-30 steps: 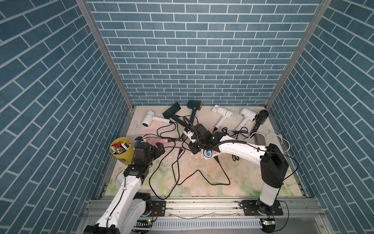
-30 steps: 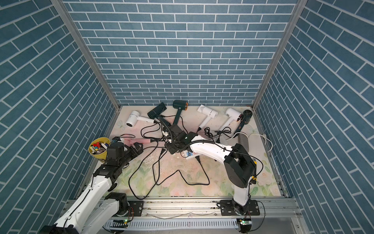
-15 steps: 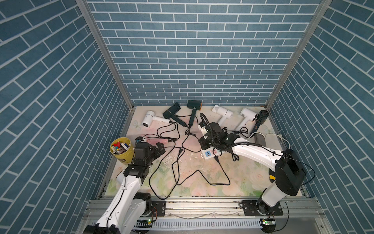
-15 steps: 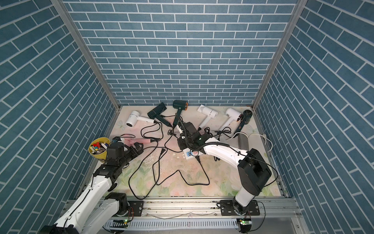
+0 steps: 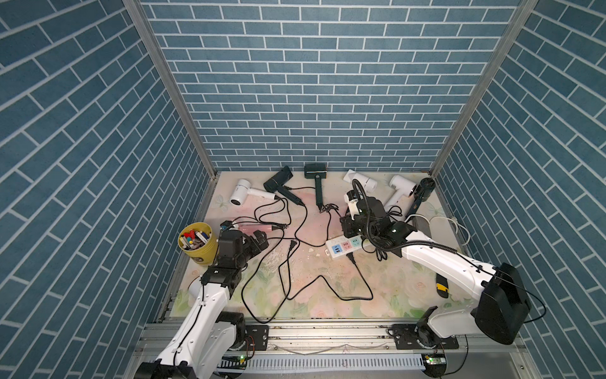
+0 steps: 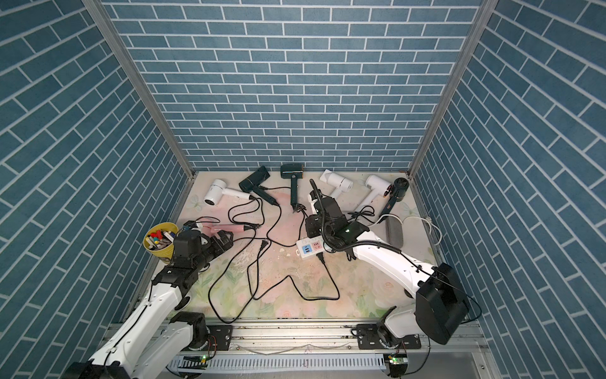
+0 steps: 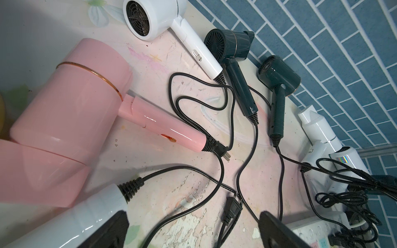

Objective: Charge the blow dryers
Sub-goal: Pick up the plug from the center of the board.

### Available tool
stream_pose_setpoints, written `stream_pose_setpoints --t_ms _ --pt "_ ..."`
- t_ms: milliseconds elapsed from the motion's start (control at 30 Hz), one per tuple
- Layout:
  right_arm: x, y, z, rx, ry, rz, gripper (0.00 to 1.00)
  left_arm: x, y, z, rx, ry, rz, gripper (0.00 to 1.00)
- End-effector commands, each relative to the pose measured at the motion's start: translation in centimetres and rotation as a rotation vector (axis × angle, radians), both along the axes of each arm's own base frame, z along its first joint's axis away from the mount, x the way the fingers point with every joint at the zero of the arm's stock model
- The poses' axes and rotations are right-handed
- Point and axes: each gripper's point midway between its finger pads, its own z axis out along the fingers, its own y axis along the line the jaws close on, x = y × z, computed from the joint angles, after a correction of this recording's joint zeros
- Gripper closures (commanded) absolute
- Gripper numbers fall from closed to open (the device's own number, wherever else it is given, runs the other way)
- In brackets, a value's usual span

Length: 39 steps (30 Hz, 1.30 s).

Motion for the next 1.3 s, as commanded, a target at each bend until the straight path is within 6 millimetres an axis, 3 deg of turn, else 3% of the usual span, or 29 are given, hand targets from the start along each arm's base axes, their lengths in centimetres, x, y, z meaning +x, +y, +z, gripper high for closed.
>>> stream_pose_setpoints --t_ms 0,300,400,500,667,767,900,1100,1267 --pt "0.8 -1.3 0.7 0.031 -0.03 -0.072 1.0 0.1 -0.1 -0.4 0.006 -0.001 -0.016 0.0" --pt "1.8 -2.2 -2.2 0.05 -0.058 -0.096 1.0 1.3 -2.7 -1.0 -0.052 0.012 -0.13 0.02" --pt "1.9 -2.0 -2.8 0.077 -0.057 -0.082 1.0 1.9 -5.4 -1.4 -0.103 0.027 -0.231 0.04" --pt "1.6 -1.1 -2.7 0.107 -0.048 -0.034 1.0 2.4 -9.7 -0.9 -0.15 0.038 -0.361 0.05" --pt "0.7 0.5 -2.9 0.132 -0.016 0.063 1.0 3.1 -17.6 2.1 -0.281 0.028 -0.529 0.05" --pt "0.3 1.1 -3.2 0.144 -0.003 0.104 1.0 3.9 -21.2 4.2 -0.351 0.015 -0.577 0.05" --pt "-0.3 1.7 -3.5 0.155 0.012 0.146 1.0 5.6 -23.6 5.4 -0.429 0.02 -0.577 0.05" --pt "-0.8 2.1 -4.1 0.161 0.028 0.176 1.0 7.2 -27.0 4.3 -0.524 0.086 -0.606 0.12" --pt "-1.0 2.4 -4.7 0.148 0.044 0.188 1.0 7.9 -28.5 3.5 -0.572 0.098 -0.604 0.19"
